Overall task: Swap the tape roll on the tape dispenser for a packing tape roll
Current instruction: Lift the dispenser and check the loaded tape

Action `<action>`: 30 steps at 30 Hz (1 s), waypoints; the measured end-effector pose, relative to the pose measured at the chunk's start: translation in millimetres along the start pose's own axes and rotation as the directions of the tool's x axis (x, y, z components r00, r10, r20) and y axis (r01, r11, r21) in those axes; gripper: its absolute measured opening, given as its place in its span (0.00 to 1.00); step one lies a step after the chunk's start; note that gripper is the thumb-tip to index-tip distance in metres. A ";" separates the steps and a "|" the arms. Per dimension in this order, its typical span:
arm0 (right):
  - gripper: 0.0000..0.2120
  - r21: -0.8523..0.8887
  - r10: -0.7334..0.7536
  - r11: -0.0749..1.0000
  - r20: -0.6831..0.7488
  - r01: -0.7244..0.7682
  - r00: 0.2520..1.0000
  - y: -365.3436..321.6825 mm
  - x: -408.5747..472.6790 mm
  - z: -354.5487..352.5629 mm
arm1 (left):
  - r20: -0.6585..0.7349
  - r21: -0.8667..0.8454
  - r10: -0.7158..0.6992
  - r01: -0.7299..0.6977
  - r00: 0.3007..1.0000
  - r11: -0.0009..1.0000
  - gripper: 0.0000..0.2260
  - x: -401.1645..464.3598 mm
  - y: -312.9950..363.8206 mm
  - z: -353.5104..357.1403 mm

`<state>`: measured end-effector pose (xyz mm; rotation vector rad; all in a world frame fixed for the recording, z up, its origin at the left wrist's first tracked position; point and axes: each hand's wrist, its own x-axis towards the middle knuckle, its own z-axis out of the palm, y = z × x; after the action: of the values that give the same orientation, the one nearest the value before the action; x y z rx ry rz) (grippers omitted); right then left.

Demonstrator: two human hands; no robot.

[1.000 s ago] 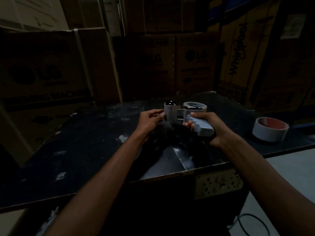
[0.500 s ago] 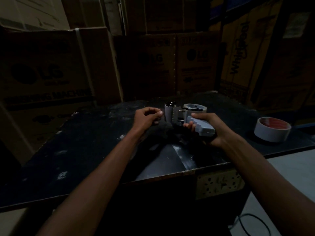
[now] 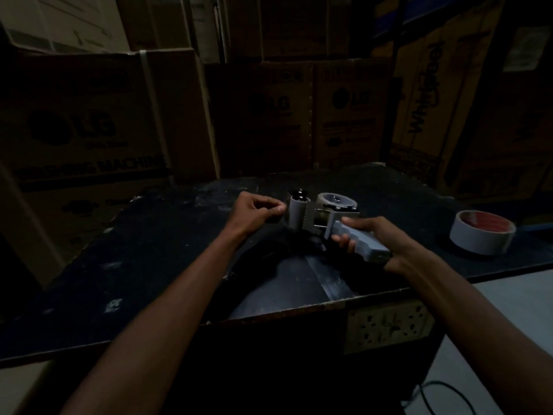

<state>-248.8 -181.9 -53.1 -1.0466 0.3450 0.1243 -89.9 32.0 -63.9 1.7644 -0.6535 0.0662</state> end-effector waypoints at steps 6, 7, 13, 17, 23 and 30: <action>0.16 -0.064 0.011 0.998 -0.057 -0.014 0.998 -3.1 3.1 -4.6 | -0.026 0.051 0.039 -0.038 0.999 0.998 0.09 -0.6 -8.1 -0.5; 0.15 -0.083 0.018 0.996 -0.068 -0.023 0.998 -3.9 3.8 -6.0 | -0.055 0.055 0.032 -0.029 0.998 0.998 0.09 -1.5 -11.7 -1.8; 0.10 -0.187 0.016 0.982 -0.113 -0.037 0.994 -4.9 8.5 -3.9 | -0.097 0.055 0.008 -0.003 0.995 0.998 0.09 -0.7 -21.4 -9.4; 0.13 -0.189 0.023 0.981 -0.093 -0.040 0.995 -6.1 13.1 -8.1 | -0.041 0.046 -0.010 0.012 0.999 0.999 0.06 0.7 -25.9 -10.0; 0.15 -0.176 0.013 0.984 -0.095 -0.030 0.995 -12.4 13.7 -11.8 | -0.005 0.104 0.006 -0.006 1.000 0.995 0.08 4.4 -19.0 -3.4; 0.17 -0.121 0.005 0.993 -0.085 -0.016 0.996 -19.5 18.2 -18.4 | -0.087 0.024 0.056 -0.054 0.995 0.998 0.07 4.8 -24.6 3.0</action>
<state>-230.6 -208.7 -51.4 -1.1730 0.4237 0.1118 -75.4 31.1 -84.6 1.7539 -0.6395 0.1886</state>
